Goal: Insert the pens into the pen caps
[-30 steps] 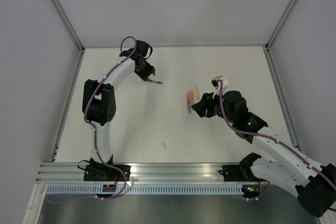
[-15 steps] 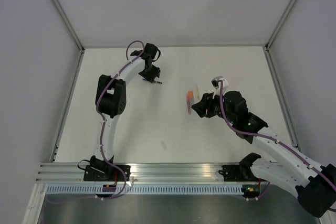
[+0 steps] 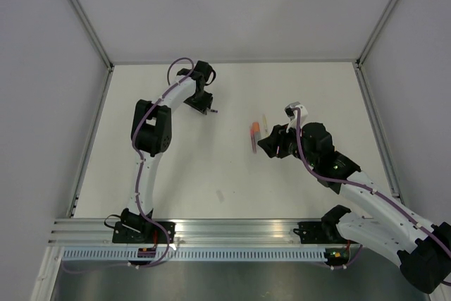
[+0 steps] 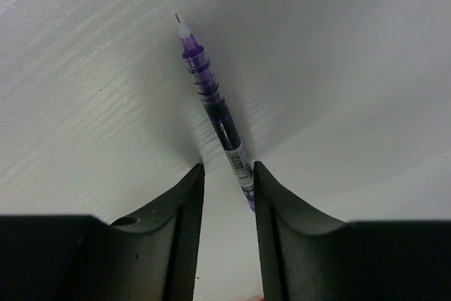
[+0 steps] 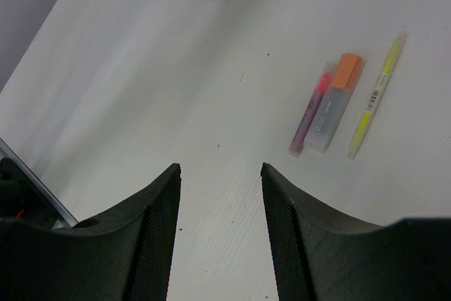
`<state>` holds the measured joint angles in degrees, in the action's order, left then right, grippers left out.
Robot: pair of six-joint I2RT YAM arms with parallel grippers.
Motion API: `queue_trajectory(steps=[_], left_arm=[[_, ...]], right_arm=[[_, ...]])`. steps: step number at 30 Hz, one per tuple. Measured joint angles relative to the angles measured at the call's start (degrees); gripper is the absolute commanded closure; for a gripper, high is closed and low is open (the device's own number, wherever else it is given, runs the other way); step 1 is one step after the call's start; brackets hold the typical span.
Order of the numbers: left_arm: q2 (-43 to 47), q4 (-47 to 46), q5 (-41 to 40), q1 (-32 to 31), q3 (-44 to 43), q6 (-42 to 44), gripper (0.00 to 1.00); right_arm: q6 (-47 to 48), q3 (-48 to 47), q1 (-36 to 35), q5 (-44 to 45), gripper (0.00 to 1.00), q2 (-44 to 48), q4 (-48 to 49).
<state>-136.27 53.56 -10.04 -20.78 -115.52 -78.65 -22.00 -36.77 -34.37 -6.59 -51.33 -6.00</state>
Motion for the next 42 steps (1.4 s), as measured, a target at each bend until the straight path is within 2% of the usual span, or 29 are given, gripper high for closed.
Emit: queue_trajectory(steps=[8, 19, 22, 28, 29, 30, 35, 42], left_arm=[[-0.02, 3.04, -1.75, -0.09, -0.15, -2.03, 0.67], [4.37, 2.84, -2.19, -0.09, 7.52, -3.39, 0.68], [4.85, 2.36, -1.42, 0.02, 8.46, -3.63, 0.72], [5.55, 1.36, -0.37, 0.31, 9.99, -3.58, 0.9], [5.88, 0.68, -0.11, 0.39, 10.62, -3.58, 0.97], [6.34, -0.17, 0.2, 0.46, 11.52, -3.58, 0.98], [10.14, -5.84, 1.51, 0.7, 18.25, -3.37, 0.98], [22.82, -16.72, 3.1, -0.09, 38.01, 1.77, 0.98]], right_arm=[[0.39, 0.0, 0.0, -0.02, 0.45, -0.02, -0.02], [0.48, 0.0, 0.0, -0.07, 0.45, 0.04, -0.04], [0.63, 0.0, 0.0, -0.07, 0.45, 0.07, -0.04], [0.81, 0.0, 0.0, -0.07, 0.45, 0.79, -0.09], [0.81, 0.0, 0.0, -0.07, 0.45, 0.94, -0.09], [0.81, 0.0, 0.0, -0.07, 0.45, 1.05, -0.09], [0.83, 0.0, 0.0, 0.0, 0.44, 1.05, -0.17], [1.49, -0.02, 0.02, -1.99, 0.4, -0.81, 0.09]])
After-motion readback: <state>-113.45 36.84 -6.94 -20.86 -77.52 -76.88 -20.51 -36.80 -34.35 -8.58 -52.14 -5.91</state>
